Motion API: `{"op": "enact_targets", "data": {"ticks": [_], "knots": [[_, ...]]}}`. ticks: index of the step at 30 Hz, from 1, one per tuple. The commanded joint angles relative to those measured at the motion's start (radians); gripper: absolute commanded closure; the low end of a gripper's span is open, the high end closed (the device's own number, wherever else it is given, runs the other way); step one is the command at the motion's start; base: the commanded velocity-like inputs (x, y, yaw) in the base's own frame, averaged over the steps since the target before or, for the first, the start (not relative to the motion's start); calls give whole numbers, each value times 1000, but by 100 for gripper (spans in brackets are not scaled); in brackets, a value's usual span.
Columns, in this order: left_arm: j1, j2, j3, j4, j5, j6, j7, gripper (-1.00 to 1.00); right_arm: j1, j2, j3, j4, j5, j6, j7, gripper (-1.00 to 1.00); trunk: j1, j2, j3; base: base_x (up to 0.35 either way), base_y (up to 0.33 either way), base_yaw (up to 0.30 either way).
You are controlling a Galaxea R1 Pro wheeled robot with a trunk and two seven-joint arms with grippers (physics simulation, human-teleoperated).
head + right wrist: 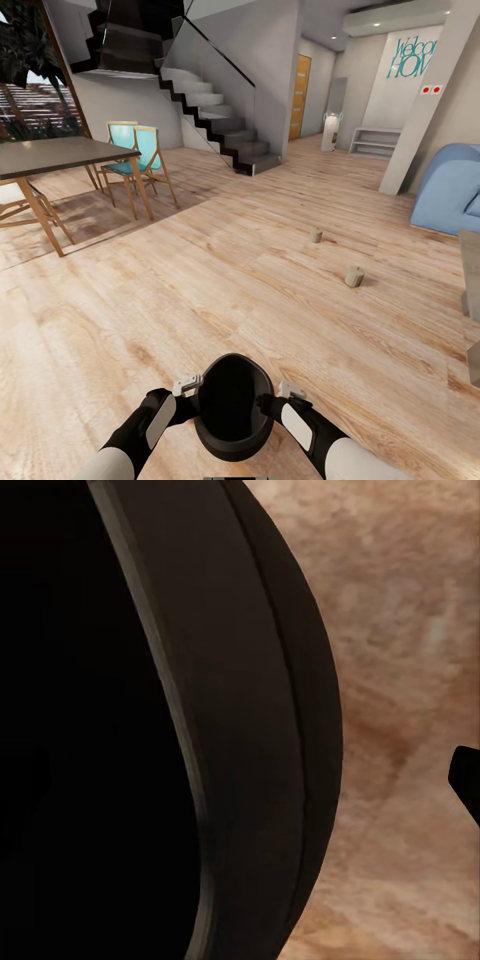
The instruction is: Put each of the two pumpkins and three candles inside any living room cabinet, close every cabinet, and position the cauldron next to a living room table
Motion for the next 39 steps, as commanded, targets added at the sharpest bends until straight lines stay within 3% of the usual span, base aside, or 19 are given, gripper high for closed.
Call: {"op": "enact_targets", "data": {"ticks": [1, 8, 9, 34, 35, 39], "knots": [[0, 1, -4, -2, 11, 3, 10, -100, 0, -1, 9, -2, -8, 3, -8, -100, 0, 0, -1, 0, 0, 0], [0, 1, -4, -2, 11, 3, 10, -100, -1, 0, 9, -2, -8, 3, -8, -100, 0, 0, -1, 0, 0, 0], [0, 1, -4, -2, 11, 3, 10, -100, -1, 1, 9, -2, -8, 3, -8, 100, 0, 0, -1, 0, 0, 0], [0, 1, -4, -10, 9, 2, 9, -100, -1, -1, 9, -3, -8, 3, -8, 100, 0, 0, -1, 0, 0, 0], [0, 1, -4, -10, 9, 2, 9, 100, -1, -1, 9, -3, -8, 3, -8, 100, 0, 0, -1, 0, 0, 0], [0, 2, -4, -9, 9, 2, 10, 100, -1, -1, 9, -3, -8, 3, -8, 100, 0, 0, -1, 0, 0, 0]]}}
